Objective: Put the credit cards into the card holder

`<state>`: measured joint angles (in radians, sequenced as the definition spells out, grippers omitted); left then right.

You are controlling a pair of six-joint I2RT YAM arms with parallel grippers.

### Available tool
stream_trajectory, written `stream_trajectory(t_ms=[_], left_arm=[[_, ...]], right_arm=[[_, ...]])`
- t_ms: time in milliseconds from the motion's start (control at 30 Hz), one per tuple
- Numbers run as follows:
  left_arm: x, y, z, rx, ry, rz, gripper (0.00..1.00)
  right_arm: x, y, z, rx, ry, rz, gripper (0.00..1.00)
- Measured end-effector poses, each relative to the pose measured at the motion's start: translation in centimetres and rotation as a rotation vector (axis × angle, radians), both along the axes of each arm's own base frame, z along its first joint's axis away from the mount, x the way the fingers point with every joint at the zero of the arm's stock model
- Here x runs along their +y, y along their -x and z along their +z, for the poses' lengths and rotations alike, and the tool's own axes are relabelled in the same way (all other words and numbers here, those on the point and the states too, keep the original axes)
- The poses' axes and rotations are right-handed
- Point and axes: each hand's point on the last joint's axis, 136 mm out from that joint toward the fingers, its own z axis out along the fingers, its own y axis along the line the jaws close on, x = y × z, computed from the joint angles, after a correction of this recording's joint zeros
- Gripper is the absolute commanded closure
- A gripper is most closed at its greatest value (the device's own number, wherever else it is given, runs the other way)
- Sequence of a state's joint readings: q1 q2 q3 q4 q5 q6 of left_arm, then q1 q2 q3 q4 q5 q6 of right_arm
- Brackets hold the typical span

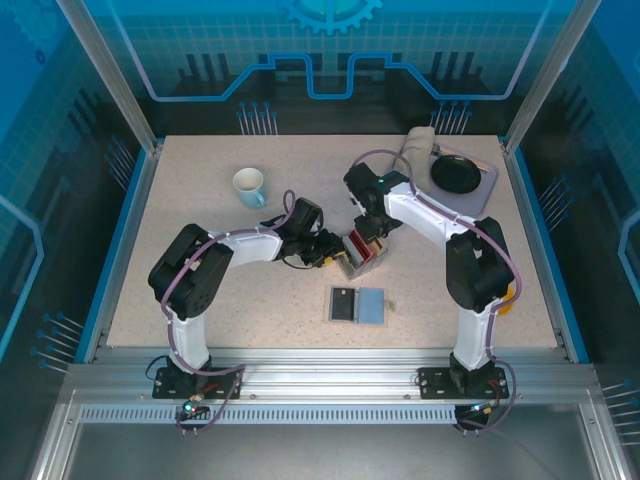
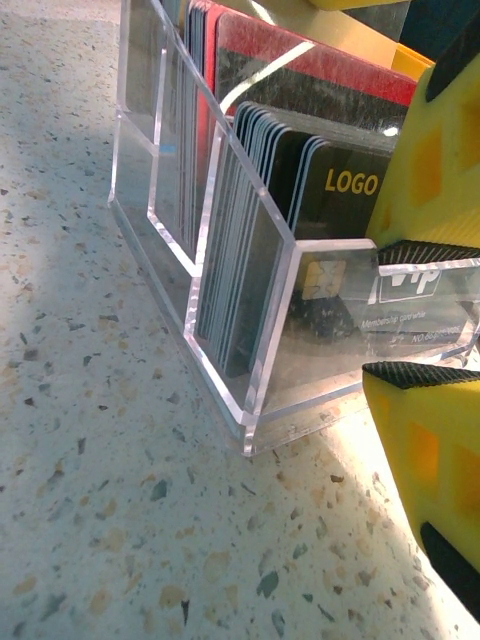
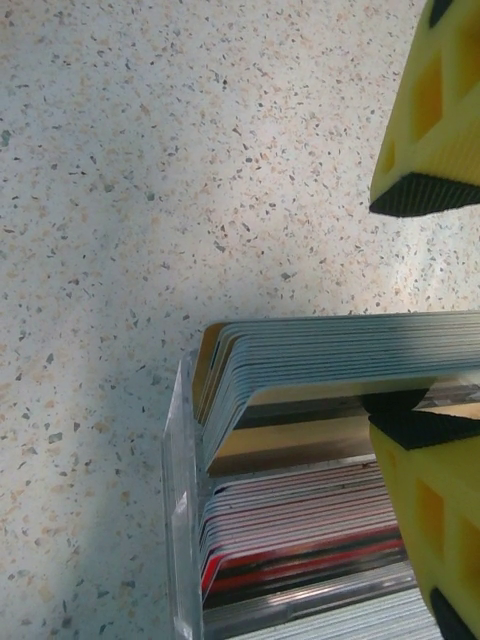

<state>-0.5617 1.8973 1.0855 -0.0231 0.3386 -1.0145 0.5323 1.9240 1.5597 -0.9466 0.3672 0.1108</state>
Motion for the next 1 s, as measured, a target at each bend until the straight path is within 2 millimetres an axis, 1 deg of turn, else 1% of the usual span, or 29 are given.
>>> stream_trajectory(t_ms=[100,167,333,667,1000], left_arm=[[0.0,0.0,0.0,-0.001,0.001,0.000,0.66],[0.0,0.0,0.0,-0.002,0.001,0.000,0.66],[0.0,0.0,0.0,-0.002,0.001,0.000,0.66],[0.0,0.0,0.0,-0.004,0.002,0.000,0.66],[0.0,0.0,0.0,-0.004,0.002,0.000,0.66]], right_arm=[[0.2,0.1,0.0,0.000,0.001,0.006,0.52],[0.3,0.2,0.0,0.000,0.004,0.013,0.58],[0.6,0.3,0.1,-0.002,0.013,0.026,0.65],[0.8,0.5,0.3,-0.010,0.019,0.035,0.74],[0.8,0.6,1.1,-0.028,0.018,0.039,0.84]])
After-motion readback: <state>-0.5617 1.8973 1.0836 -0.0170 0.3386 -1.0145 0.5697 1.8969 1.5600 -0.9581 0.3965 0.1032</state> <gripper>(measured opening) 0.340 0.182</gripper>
